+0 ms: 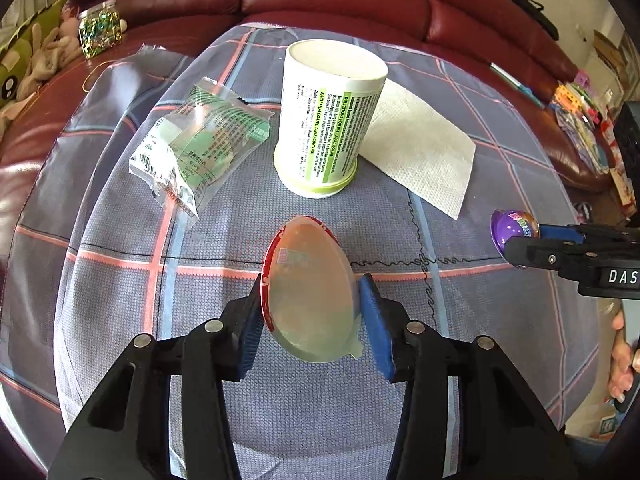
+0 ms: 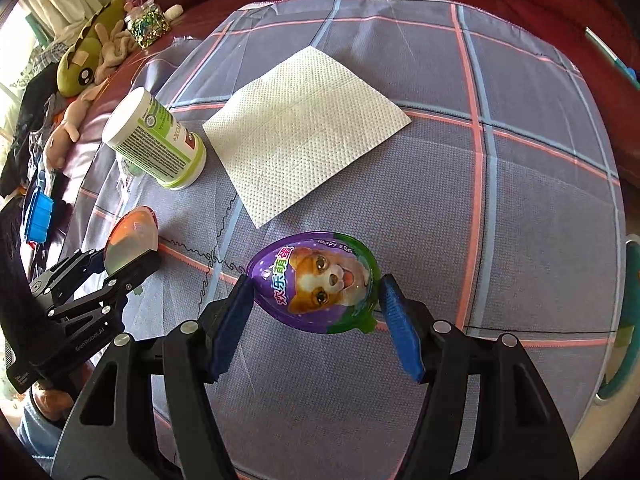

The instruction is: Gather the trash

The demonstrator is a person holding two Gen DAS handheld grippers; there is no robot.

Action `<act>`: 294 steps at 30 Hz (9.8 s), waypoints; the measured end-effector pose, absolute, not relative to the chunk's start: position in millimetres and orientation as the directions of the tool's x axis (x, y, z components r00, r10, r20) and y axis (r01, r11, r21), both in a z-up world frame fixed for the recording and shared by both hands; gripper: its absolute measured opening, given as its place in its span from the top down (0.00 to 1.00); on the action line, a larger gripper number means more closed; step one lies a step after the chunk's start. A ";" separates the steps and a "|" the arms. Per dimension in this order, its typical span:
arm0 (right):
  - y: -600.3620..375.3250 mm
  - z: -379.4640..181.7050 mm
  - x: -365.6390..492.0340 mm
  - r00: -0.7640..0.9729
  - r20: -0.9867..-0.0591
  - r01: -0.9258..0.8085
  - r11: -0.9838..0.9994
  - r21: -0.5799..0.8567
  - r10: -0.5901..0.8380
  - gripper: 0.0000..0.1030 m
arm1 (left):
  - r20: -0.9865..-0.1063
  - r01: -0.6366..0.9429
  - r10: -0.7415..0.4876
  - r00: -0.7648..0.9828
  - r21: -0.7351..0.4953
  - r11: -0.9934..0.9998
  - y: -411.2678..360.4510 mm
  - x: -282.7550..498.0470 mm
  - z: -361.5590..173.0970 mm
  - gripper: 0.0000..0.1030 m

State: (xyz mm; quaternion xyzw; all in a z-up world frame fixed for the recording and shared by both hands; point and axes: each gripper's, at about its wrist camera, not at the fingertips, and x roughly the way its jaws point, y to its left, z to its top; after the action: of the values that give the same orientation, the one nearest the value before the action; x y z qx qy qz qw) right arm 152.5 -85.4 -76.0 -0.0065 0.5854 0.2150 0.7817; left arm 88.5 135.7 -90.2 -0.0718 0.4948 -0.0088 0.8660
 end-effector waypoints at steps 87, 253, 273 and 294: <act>-536.1 -43.1 131.1 0.513 -0.832 0.230 0.900 0.369 0.210 0.40 | -0.887 0.634 -0.356 0.294 -0.098 0.767 -352.2 190.0 -82.2 0.43; -154.5 -20.7 201.4 0.319 -0.856 -0.312 0.898 0.310 0.406 0.97 | -0.792 0.034 -0.086 0.604 -0.082 0.996 67.9 148.5 -33.0 0.48; -294.7 6.8 147.6 0.453 -0.787 -0.179 0.907 0.381 0.420 0.97 | -0.790 0.246 -0.179 0.587 -0.037 0.968 -66.2 130.4 -6.1 0.48; -481.7 -11.8 105.6 0.535 -0.792 0.098 0.910 0.404 0.294 0.97 | -0.805 0.525 -0.337 0.488 -0.037 0.850 -251.2 146.4 -4.1 0.48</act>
State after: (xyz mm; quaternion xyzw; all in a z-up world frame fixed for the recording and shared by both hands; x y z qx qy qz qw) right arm 105.6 -481.7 -11.8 0.2047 0.4789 0.0577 0.8517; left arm 146.4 -251.2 -4.1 0.1072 0.4389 -0.2517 0.8559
